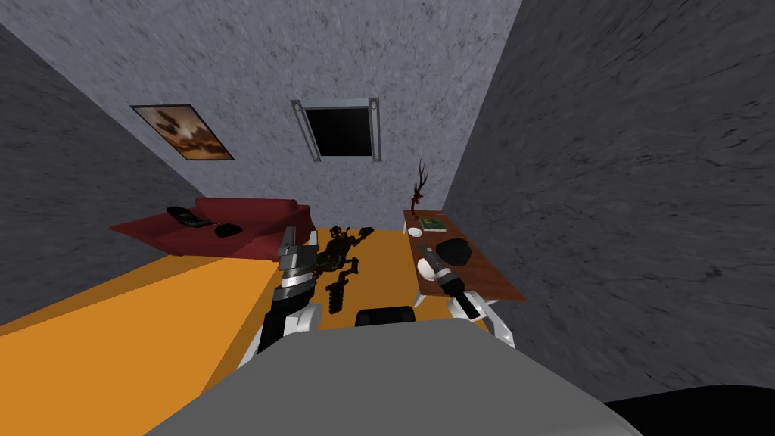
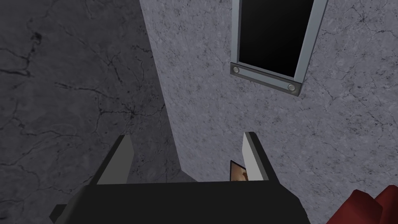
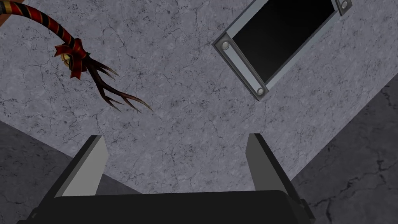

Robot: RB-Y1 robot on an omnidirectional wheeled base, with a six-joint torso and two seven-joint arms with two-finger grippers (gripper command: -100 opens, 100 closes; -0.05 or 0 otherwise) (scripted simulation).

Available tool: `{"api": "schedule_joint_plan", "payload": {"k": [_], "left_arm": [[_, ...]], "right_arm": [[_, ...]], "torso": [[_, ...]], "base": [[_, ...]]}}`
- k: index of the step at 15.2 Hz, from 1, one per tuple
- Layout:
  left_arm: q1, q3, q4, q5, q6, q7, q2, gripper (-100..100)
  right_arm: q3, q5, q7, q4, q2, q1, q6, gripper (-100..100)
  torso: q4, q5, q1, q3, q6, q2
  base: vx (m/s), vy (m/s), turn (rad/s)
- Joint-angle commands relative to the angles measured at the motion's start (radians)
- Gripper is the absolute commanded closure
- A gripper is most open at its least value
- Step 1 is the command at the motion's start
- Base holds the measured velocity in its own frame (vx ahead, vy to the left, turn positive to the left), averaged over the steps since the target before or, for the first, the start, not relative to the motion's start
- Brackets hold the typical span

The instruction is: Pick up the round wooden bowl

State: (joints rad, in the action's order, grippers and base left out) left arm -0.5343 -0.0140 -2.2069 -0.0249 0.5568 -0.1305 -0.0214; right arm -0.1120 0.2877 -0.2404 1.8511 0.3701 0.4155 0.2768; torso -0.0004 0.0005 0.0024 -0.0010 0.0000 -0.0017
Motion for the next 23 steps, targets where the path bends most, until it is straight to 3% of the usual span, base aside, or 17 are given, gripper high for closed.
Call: {"api": "schedule_joint_plan", "payload": {"k": [1, 12, 15, 17, 23], "left_arm": [[0.0, 0.0, 0.0, 0.0, 0.0, 0.0, 0.0, 0], [0.0, 0.0, 0.0, 0.0, 0.0, 0.0, 0.0, 0], [0.0, 0.0, 0.0, 0.0, 0.0, 0.0, 0.0, 0], [0.0, 0.0, 0.0, 0.0, 0.0, 0.0, 0.0, 0], [0.0, 0.0, 0.0, 0.0, 0.0, 0.0, 0.0, 0]], "right_arm": [[-0.02, 0.037, -0.02, -0.05, 0.018, -0.013, -0.01, -100], [-0.069, 0.131, -0.066, -0.246, 0.07, -0.036, -0.044, -100], [-0.103, 0.195, -0.097, -0.327, 0.102, -0.052, -0.067, -100], [-0.103, 0.195, -0.097, -0.359, 0.102, -0.052, -0.067, -100], [-0.153, 0.289, -0.143, -0.523, 0.146, -0.074, -0.101, -100]], "torso": [[0.0, 0.0, 0.0, 0.0, 0.0, 0.0], [0.0, 0.0, 0.0, 0.0, 0.0, -0.001], [0.0, 0.0, 0.0, 0.0, 0.0, -0.001], [0.0, 0.0, 0.0, -0.001, 0.0, -0.001], [0.0, 0.0, 0.0, -0.001, 0.0, -0.002]], "base": [[0.025, 0.036, 0.088], [0.029, 0.027, 0.078], [0.041, 0.032, 0.118], [0.044, 0.022, 0.072], [0.053, 0.027, 0.115]]}}
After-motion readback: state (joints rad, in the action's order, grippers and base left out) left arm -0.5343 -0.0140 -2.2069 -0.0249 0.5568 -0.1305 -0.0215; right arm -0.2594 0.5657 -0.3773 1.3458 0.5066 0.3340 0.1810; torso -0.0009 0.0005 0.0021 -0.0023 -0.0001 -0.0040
